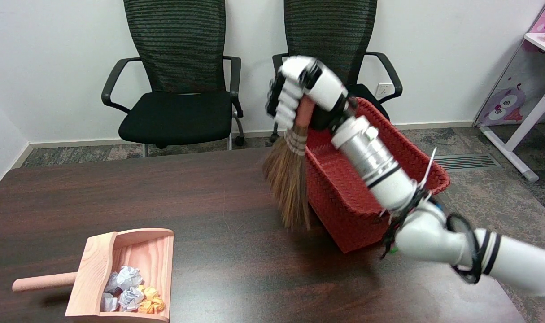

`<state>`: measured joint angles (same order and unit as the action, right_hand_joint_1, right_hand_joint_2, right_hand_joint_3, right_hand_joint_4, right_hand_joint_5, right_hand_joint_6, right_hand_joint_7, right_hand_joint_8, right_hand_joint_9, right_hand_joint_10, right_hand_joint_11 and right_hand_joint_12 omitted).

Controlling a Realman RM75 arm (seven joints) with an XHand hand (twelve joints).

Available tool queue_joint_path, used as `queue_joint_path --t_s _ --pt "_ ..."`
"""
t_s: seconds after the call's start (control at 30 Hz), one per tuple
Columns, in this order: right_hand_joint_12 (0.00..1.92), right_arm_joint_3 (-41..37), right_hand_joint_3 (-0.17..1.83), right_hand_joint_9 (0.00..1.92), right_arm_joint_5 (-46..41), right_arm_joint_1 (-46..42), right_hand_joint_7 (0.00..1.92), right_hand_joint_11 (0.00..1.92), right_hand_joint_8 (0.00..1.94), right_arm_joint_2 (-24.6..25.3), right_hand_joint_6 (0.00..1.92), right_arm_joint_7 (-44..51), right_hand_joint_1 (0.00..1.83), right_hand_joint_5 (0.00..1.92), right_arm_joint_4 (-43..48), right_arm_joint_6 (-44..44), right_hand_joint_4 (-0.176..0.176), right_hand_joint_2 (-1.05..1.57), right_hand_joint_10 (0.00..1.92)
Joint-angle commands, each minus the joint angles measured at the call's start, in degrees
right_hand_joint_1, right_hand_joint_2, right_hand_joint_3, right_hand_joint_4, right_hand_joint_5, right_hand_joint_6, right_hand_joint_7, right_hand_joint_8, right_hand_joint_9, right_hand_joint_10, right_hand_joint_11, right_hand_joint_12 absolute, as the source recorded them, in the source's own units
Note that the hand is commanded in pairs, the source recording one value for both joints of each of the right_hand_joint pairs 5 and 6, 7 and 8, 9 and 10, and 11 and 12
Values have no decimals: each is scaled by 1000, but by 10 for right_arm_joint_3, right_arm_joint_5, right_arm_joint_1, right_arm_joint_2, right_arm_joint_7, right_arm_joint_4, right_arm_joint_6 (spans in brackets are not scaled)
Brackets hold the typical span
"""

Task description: Place the broom in the basket.

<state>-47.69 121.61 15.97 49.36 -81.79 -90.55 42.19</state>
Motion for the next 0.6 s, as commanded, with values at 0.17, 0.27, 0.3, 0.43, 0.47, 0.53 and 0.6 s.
queue_joint_path --t_s 0.17,0.27,0.3,0.43,0.47,0.53,0.6 --pt "1920 -95 1697 1920 -47 189 1920 1920 1920 -293 1920 -137 857 1920 -110 -81 0 964 1920" --pt "1920 -107 1695 1920 -35 183 1920 1920 1920 -300 1920 -180 860 1920 -97 -62 -1 953 1920" --pt "1920 -105 1694 1920 -27 181 1920 1920 1920 -301 1920 -196 860 1920 -90 -53 -1 953 1920" --pt "1920 -87 1686 1920 9 152 1920 1920 1920 -302 1920 -243 861 1920 -51 -27 -1 955 1920" --pt "1920 -74 1685 1920 19 140 1920 1920 1920 -301 1920 -255 861 1920 -33 -12 -1 955 1920" --pt "1920 -37 1684 1920 24 133 1920 1920 1920 -300 1920 -273 861 1920 -8 21 -1 955 1920" --pt "1920 9 1688 1920 21 137 1920 1920 1920 -293 1920 -286 861 1920 24 61 -1 952 1920"
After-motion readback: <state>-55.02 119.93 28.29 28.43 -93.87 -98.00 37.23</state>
